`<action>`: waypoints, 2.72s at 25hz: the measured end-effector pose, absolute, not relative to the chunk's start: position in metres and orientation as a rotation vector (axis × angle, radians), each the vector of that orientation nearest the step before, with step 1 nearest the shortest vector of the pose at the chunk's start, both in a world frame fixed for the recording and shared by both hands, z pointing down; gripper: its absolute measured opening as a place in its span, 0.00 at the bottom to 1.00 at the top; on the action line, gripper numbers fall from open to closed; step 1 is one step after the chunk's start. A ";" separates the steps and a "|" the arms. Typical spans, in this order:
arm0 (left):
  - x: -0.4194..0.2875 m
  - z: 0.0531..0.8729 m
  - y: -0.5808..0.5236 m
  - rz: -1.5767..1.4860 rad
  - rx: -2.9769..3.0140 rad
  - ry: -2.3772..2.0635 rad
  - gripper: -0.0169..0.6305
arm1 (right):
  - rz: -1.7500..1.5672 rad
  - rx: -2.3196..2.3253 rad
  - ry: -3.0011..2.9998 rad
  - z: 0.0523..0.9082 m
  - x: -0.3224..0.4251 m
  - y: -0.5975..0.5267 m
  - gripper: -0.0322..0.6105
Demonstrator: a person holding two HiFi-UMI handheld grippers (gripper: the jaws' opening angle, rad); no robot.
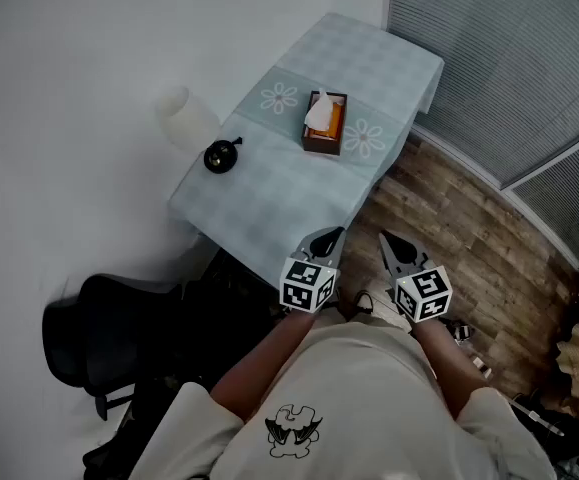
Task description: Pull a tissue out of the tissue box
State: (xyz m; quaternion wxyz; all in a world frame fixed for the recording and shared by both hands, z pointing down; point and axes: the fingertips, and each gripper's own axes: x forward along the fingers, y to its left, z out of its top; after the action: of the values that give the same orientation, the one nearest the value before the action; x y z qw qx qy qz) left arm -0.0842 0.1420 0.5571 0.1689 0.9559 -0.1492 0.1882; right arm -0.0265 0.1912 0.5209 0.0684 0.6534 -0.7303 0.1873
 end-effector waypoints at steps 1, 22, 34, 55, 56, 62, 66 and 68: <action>-0.085 0.558 0.141 0.534 2.718 -0.425 0.04 | 0.566 1.966 -2.200 0.522 -0.027 0.191 0.06; -0.109 0.566 0.110 0.532 2.694 -0.415 0.04 | 0.652 1.980 -2.178 0.537 -0.048 0.157 0.07; -0.095 0.570 0.055 0.482 2.689 -0.393 0.04 | 0.629 1.999 -2.116 0.542 -0.033 0.109 0.06; 0.052 0.588 -0.106 0.500 2.493 -0.911 0.04 | 0.669 1.632 -2.381 0.567 0.159 -0.077 0.07; 0.057 0.586 -0.112 0.499 2.483 -0.939 0.04 | 0.668 1.598 -2.396 0.568 0.165 -0.084 0.07; 0.072 0.576 -0.133 0.488 2.450 -1.035 0.04 | 0.709 1.505 -2.450 0.577 0.179 -0.106 0.07; 0.074 0.570 -0.135 0.476 2.446 -1.041 0.04 | 0.722 1.455 -2.476 0.577 0.165 -0.111 0.07; 0.077 0.569 -0.136 0.467 2.457 -1.023 0.04 | 0.698 1.432 -2.487 0.574 0.158 -0.112 0.07</action>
State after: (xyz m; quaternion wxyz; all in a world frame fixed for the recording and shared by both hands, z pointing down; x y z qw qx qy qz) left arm 0.0770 -0.1355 0.5691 0.2180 0.8875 -0.3693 0.1688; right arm 0.1582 -0.1116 0.5738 0.0940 0.4827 -0.8384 0.2352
